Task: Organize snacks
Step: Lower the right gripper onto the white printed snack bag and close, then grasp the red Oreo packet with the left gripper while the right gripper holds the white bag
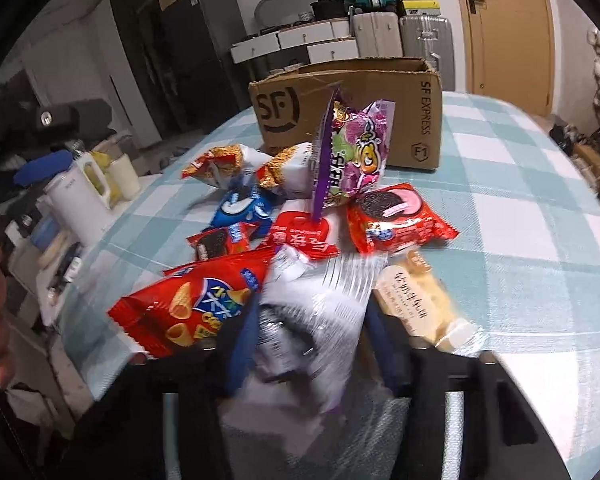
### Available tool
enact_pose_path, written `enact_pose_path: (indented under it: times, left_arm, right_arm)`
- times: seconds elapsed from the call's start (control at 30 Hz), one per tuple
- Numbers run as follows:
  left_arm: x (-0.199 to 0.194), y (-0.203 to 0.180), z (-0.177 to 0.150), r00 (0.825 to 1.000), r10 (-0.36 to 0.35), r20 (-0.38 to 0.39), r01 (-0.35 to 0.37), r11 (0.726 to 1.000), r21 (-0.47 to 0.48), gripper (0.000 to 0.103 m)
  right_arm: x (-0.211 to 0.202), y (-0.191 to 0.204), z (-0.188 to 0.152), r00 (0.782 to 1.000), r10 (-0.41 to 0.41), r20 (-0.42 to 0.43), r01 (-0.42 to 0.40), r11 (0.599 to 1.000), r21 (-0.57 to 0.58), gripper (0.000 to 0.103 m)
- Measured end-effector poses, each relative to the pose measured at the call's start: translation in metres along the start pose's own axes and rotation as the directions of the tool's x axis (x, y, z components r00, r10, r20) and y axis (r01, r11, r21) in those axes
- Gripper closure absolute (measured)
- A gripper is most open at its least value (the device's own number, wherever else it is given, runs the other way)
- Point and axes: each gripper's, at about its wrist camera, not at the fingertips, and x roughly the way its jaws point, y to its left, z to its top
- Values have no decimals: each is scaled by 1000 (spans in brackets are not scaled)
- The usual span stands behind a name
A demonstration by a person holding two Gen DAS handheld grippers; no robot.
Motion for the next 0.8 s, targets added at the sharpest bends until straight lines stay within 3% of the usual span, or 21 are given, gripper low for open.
enact_pose_path:
  times: [0.47,0.8]
  left_arm:
    - [0,8,-6,1000,0,-9,0,1000,-3,1]
    - [4,10,-19,993,-97,-61,97,995,-5,1]
  right_arm:
    - [-19,-5,4,999,28,44,-29,999,26,60]
    - [-34,-15,7,997,12,75,-16,999,50,60]
